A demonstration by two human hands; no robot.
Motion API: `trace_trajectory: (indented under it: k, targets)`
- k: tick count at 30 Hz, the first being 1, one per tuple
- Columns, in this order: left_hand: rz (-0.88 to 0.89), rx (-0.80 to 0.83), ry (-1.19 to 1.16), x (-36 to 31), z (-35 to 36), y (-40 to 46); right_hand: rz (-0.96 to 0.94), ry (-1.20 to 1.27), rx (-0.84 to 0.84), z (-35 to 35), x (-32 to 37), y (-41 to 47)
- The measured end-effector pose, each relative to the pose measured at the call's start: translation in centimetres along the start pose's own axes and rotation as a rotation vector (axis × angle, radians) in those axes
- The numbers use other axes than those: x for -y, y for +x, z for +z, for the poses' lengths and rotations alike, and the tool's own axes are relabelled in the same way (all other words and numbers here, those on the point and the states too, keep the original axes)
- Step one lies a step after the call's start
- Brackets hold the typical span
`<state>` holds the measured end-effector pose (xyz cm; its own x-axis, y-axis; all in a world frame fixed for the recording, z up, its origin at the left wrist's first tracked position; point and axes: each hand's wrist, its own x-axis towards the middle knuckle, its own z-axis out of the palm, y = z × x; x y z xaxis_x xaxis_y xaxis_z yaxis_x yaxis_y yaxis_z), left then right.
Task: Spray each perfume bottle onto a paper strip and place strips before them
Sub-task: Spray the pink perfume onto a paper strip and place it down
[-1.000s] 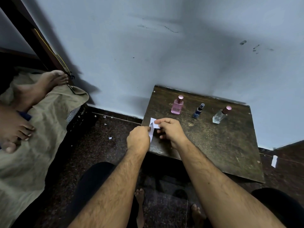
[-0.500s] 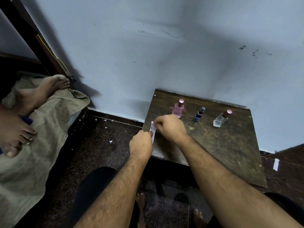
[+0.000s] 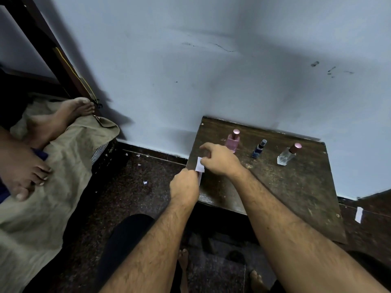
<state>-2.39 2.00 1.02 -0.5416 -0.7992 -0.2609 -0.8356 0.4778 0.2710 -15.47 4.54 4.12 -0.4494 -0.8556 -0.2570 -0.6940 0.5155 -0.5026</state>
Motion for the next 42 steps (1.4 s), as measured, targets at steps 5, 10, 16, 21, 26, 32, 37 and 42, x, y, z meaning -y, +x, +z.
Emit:
trace_trajectory:
  k: [5,10,16,21,26,32,37,42]
  targets:
    - [0.003,-0.029,0.005,0.0,0.0,0.0,-0.077,-0.198,0.147,1.3,-1.6,-1.0]
    - [0.005,-0.039,-0.009,0.0,0.3,0.2,-0.143,-0.176,-0.039,2.6,-2.3,-1.8]
    - [0.032,-0.011,-0.002,0.2,0.6,0.3,-0.171,-0.197,-0.179,2.6,-2.4,-1.5]
    - [0.050,-0.015,0.036,0.1,0.5,0.1,-0.132,-0.154,-0.145,0.3,-1.1,-0.5]
    - [0.033,-0.009,0.036,0.0,0.4,0.1,0.024,-0.014,-0.653,-5.1,1.6,1.4]
    - [0.002,-0.019,-0.010,0.2,-0.1,-0.2,-0.059,0.011,-0.586,-3.5,0.5,-1.2]
    - [-0.045,-0.029,-0.055,0.3,-0.2,-0.5,-0.036,0.095,-0.522,-0.8,-1.6,-4.4]
    - [-0.048,-0.048,-0.091,0.4,-0.3,-1.0,-0.023,0.103,-0.565,-0.2,-3.2,-6.5]
